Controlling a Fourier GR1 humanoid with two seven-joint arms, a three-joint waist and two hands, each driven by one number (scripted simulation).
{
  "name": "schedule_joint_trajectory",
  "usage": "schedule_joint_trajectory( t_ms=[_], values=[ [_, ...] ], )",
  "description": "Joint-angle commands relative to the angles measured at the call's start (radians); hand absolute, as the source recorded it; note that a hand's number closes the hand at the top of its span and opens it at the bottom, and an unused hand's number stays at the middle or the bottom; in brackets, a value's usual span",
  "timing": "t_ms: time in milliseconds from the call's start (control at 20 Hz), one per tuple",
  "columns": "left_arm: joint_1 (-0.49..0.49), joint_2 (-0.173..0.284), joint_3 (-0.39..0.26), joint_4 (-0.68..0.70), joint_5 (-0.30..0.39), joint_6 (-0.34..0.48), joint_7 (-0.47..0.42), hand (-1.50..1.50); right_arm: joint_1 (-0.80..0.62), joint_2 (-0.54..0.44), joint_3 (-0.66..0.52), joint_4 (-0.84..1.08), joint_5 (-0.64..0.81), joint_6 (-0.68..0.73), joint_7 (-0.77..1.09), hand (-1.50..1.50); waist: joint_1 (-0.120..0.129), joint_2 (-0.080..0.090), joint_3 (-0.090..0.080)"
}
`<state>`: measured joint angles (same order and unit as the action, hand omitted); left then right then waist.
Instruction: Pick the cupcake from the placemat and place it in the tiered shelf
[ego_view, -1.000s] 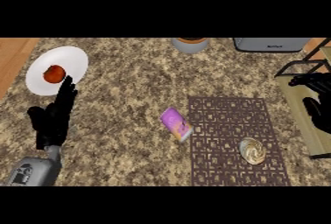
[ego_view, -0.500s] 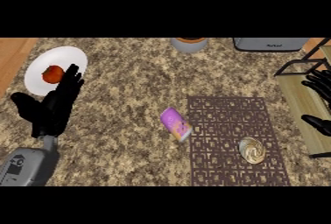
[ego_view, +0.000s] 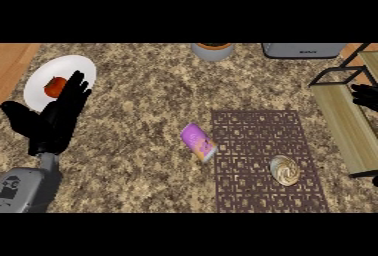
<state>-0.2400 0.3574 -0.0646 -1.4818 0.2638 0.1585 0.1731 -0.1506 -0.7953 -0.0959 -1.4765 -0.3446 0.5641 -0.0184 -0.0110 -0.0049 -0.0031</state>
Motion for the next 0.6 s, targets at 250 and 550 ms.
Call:
schedule_joint_trajectory(
  t_ms=[250,550],
  values=[
    [-0.046,0.011,0.006,-0.012,0.001,0.001,0.058,0.00,-0.006,-0.159,0.193,-0.346,0.458,-0.111,0.217,-1.50,-0.001,-0.002,0.001],
    [0.008,-0.020,0.013,0.004,-0.012,-0.026,-0.018,0.00,-0.074,0.048,0.402,-0.421,0.609,-0.167,0.517,-1.50,0.020,0.006,0.002]
  ],
)
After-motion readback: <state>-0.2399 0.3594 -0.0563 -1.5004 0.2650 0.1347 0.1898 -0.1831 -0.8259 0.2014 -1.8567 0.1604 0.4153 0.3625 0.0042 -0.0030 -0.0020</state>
